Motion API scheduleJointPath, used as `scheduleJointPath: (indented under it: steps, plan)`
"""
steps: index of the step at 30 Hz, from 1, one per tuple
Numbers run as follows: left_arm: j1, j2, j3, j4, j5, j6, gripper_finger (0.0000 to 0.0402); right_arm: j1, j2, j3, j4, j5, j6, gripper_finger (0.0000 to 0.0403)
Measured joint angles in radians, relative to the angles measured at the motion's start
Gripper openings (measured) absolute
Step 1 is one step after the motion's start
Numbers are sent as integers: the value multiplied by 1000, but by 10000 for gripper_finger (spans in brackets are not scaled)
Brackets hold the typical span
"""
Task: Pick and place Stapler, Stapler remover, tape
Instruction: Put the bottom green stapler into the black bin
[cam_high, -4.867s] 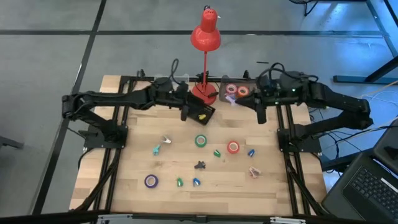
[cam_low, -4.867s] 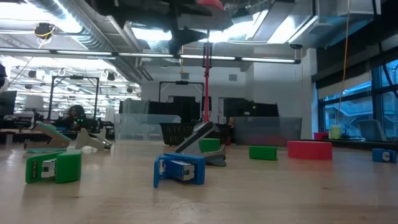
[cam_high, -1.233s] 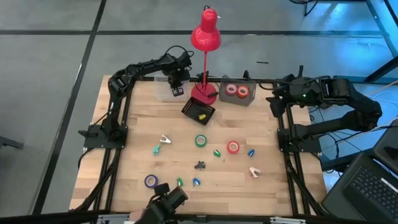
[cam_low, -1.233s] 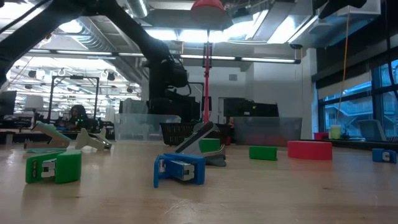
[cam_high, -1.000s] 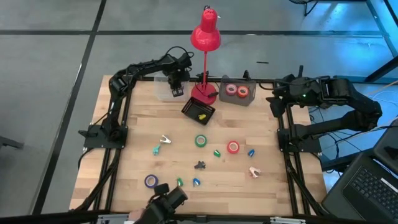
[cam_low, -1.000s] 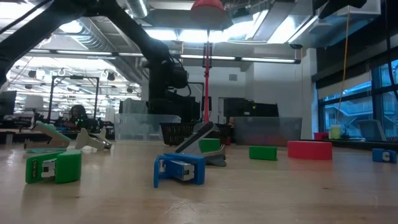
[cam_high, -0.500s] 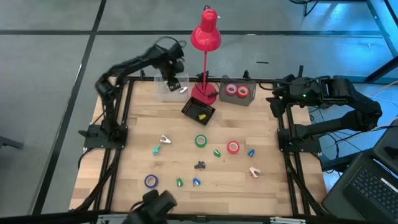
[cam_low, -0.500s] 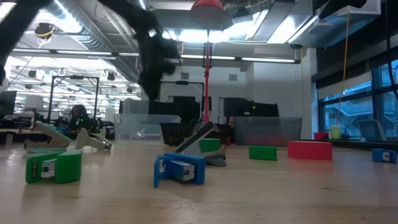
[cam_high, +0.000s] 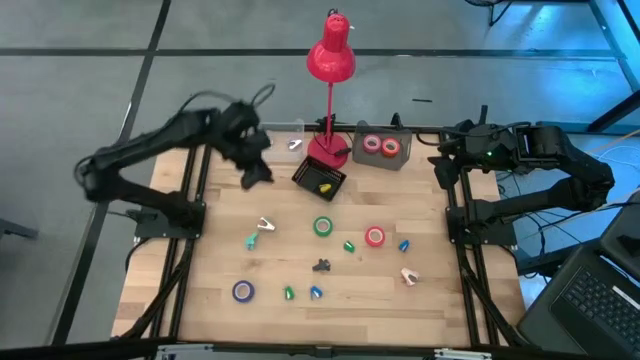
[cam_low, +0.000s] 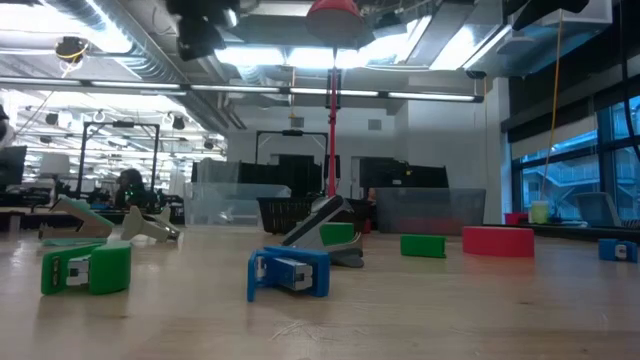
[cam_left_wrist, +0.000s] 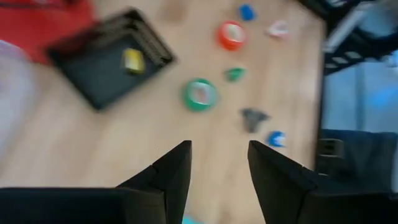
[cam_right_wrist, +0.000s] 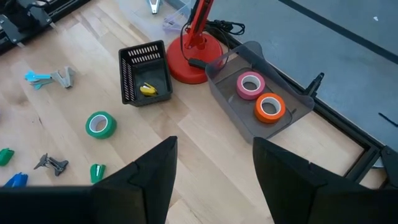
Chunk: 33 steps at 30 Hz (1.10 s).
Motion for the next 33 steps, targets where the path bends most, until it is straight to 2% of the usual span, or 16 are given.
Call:
scheduleJointPath:
  steps: [6, 9, 12, 16, 18, 23, 28, 31, 33]
  plan:
    - [-278, -144, -279, 408, -21, -314, 157, 0, 0, 0, 11, 20, -25, 210]
    - [-384, -144, -379, 610, -80, -400, 157, 0, 0, 0, 30, 27, -44, 210]
    - [-459, -101, -440, 767, -126, -414, 157, 0, 2, 0, 36, 27, -47, 210]
    - [-498, -10, -458, 865, -151, -286, 157, 0, 5, -1, 38, 27, -47, 210]
    - [-505, 45, -458, 873, -131, -208, 157, 0, 9, -1, 38, 27, -46, 210]
    - [-561, 164, -459, 836, -66, -8, 157, 0, 13, -1, 38, 12, -46, 210]
    - [-648, 236, -454, 800, -63, 261, 157, 0, 13, -1, 38, 11, -47, 210]
    - [-697, 265, -434, 751, -91, 427, 157, 0, 13, -1, 38, 11, -66, 210]
    - [-729, 282, -421, 754, -146, 527, 157, 0, 13, -1, 38, 11, -69, 210]
